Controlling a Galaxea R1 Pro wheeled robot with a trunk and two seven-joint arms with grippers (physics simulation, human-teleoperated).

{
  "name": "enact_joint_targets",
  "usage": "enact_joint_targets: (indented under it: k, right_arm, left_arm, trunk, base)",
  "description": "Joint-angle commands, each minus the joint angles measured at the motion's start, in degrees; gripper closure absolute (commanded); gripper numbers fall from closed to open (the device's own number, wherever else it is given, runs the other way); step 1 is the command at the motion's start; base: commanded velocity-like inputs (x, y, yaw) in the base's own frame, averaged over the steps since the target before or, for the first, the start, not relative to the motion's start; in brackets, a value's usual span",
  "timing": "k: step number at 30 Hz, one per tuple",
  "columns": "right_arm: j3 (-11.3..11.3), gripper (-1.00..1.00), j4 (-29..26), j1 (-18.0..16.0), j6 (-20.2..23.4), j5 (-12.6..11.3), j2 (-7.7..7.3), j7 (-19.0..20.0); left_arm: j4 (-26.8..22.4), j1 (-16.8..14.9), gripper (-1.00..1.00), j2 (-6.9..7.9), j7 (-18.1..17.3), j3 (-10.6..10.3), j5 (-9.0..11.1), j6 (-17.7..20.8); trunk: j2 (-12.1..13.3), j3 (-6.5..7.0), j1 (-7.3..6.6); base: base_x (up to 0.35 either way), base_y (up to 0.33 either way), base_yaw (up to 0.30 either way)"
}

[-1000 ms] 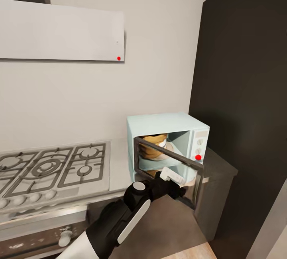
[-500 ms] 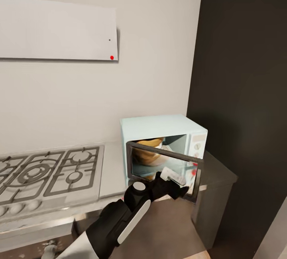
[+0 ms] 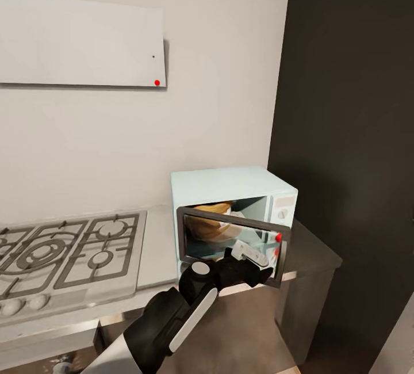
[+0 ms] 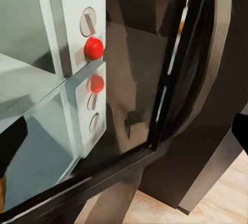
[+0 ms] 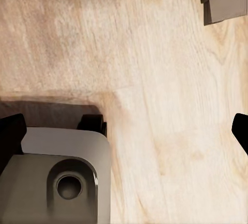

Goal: In the kitchen, take the popcorn bag from the countertop, put it into the microwave, and heat it until the popcorn is cooked so the cooked popcorn ends up inside the bag.

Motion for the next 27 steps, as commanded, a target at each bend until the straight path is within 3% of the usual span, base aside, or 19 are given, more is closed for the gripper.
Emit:
enact_joint_targets:
  k: [1, 11, 23, 27]
  right_arm:
    - [-0.48, -1.0, 0.06, -0.06, 0.1, 0.47, -0.03, 0.15]
    - [-0.48, -1.0, 0.06, -0.06, 0.12, 0.47, -0.03, 0.15]
    - [-0.48, -1.0, 0.06, -0.06, 0.11, 0.47, -0.01, 0.24]
    - [-0.48, -1.0, 0.06, -0.06, 0.12, 0.47, -0.02, 0.24]
  left_arm:
    - [-0.06, -0.05, -1.0, -0.02, -0.07, 0.01, 0.18, 0.29]
    - [-0.12, -0.05, -1.0, -0.02, -0.07, 0.01, 0.18, 0.29]
    - [-0.03, -0.05, -1.0, -0.02, -0.07, 0.05, 0.09, 0.29]
    - [-0.14, -0.05, -1.0, -0.02, -0.07, 0.02, 0.18, 0.29]
  trunk:
    - [-0.05, -0.07, 0.0]
    - [-0.05, -0.07, 0.0]
    - [-0.05, -0.07, 0.0]
    - [-0.05, -0.07, 0.0]
  base:
    - [0.0, -0.203, 0.0]
    - [0.02, -0.067, 0.0]
    - [0.269, 0.0, 0.0]
    - [0.039, 0.0, 0.0]
